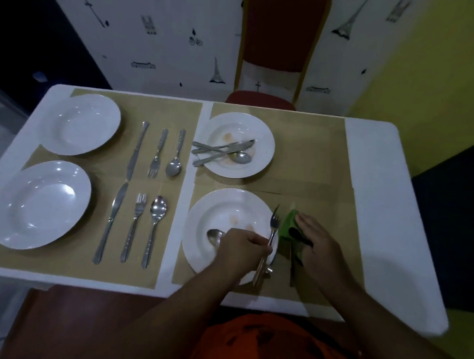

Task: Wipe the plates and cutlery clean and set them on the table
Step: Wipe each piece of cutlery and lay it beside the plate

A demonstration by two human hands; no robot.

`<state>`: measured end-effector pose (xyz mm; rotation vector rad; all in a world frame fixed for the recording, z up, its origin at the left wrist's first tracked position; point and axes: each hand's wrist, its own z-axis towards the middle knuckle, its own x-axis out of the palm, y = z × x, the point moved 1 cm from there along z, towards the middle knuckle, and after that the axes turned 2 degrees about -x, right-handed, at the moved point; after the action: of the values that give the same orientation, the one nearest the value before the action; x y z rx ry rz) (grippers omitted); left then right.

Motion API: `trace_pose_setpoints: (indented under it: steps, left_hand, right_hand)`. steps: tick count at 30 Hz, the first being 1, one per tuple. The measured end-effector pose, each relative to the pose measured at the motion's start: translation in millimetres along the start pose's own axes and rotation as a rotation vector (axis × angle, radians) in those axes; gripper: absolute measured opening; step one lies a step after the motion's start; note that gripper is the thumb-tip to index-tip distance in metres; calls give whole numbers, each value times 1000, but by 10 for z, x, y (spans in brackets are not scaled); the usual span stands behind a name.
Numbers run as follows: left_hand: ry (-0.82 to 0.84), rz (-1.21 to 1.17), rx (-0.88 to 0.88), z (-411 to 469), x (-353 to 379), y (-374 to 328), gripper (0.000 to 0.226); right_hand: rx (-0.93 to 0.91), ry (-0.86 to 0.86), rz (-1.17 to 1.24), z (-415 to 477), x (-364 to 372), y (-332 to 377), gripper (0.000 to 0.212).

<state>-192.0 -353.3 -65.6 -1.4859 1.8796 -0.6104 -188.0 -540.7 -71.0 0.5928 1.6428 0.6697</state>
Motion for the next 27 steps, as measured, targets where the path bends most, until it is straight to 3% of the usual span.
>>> trace_pose_setpoints:
  steps: [4,9,15,17,20,21,23,25,27]
  left_hand:
    - [6,125,72,107,502,-179,7]
    - [-16,283,123,314,1089,-237,15]
    - [-69,508,178,464,1403,-150,10]
    - [-82,701,266,460,1427,-113,12]
    - [-244,1071,582,449,1392,-100,12]
    - [-258,1161,707,451,1385,-85,16]
    - [-183,1259,843,467,1392,-30,45]
    - [-139,1319,853,481,1406,27,69]
    - [-149,1335,823,488,1430,53,71]
  right_hand:
    - [49,-40,-29,-114,-300,-368,70]
    - [86,-26,-63,-181,-540,-789,68]
    - [73,20,-98,-128,-573,-1092,69]
    - [52,59,-116,-96,-564,-1155,69]
    - [-4,133,-150,-84,-535,-1230,69]
    - [-24,152,-162,-90,-522,-1246,68]
    - [-60,166,-190,-103,-501,-1270,69]
    - [-89,161,-222,-107,-484,-1287,69]
    - [-102,154,-241,-110,-472,-1296,69]
